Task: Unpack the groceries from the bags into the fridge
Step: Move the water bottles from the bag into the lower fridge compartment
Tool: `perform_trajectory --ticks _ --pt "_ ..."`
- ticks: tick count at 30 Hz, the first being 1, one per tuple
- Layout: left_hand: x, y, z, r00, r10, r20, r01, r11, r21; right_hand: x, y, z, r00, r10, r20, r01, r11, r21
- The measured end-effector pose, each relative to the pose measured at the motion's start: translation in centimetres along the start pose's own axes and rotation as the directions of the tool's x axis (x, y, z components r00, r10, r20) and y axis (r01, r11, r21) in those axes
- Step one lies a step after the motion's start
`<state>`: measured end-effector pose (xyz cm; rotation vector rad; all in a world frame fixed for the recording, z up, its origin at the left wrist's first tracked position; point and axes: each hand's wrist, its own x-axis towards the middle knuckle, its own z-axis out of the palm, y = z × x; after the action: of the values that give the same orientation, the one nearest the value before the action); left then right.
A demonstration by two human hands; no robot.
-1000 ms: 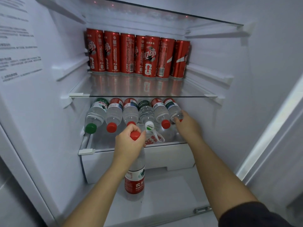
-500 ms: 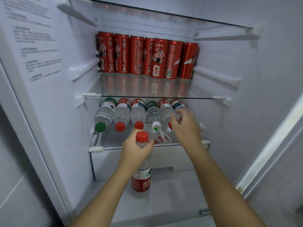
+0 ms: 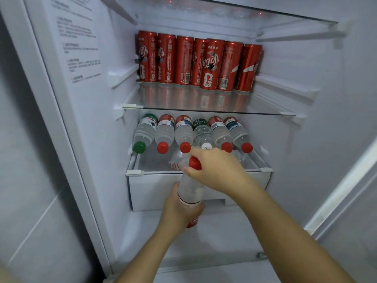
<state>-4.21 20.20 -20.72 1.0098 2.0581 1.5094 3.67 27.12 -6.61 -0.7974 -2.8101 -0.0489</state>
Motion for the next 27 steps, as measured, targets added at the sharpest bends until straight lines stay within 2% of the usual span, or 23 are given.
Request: perform_trajectory --ticks 7,10,12,14,16,18,19,21,23,27 --pt "-0.1 1.9 -0.2 0.999 0.012 0.050 -0.011 1.000 -0.025 -1.1 2.0 0.5 0.991 0.126 -0.040 -0.108 0.949 0.296" --pt "0.0 3.8 -0.9 0.991 0.126 0.052 -0.123 0.991 -0.059 -2.0 2.8 -0.4 0.962 0.216 -0.167 -0.116 0.877 0.467" --pt "0.0 5.5 -1.4 0.968 0.244 0.060 -0.245 0.969 0.017 -3.0 3.1 -1.7 0.916 0.301 -0.265 -0.095 0.806 0.584" --pt "0.3 7.2 -1.6 0.914 0.403 0.041 -0.404 0.897 0.178 -4.2 4.0 -3.1 0.883 0.358 -0.303 -0.090 0.763 0.640" --pt "1.4 8.4 -1.5 0.789 0.614 0.016 -0.583 0.741 0.335 -5.5 5.1 -3.9 0.883 0.392 -0.258 -0.119 0.719 0.685" --pt "3.0 9.0 -1.2 0.656 0.753 0.040 -0.689 0.577 0.439 -6.3 6.0 -3.9 0.894 0.417 -0.163 -0.133 0.595 0.793" --pt "3.8 9.3 -1.1 0.619 0.782 0.068 -0.715 0.526 0.460 -6.6 6.3 -3.8 0.900 0.423 -0.104 -0.150 0.525 0.838" --pt "5.2 9.9 -0.9 0.589 0.796 0.139 -0.750 0.474 0.461 -6.9 6.7 -3.5 0.907 0.422 -0.016 -0.175 0.411 0.895" --pt "6.6 10.4 -0.4 0.551 0.813 0.188 -0.778 0.418 0.469 -7.2 7.1 -3.0 0.893 0.449 -0.011 -0.155 0.330 0.931" --pt "9.4 11.6 1.5 0.518 0.831 0.204 -0.763 0.341 0.549 -6.6 8.1 -0.8 0.800 0.600 -0.016 -0.091 0.148 0.985"
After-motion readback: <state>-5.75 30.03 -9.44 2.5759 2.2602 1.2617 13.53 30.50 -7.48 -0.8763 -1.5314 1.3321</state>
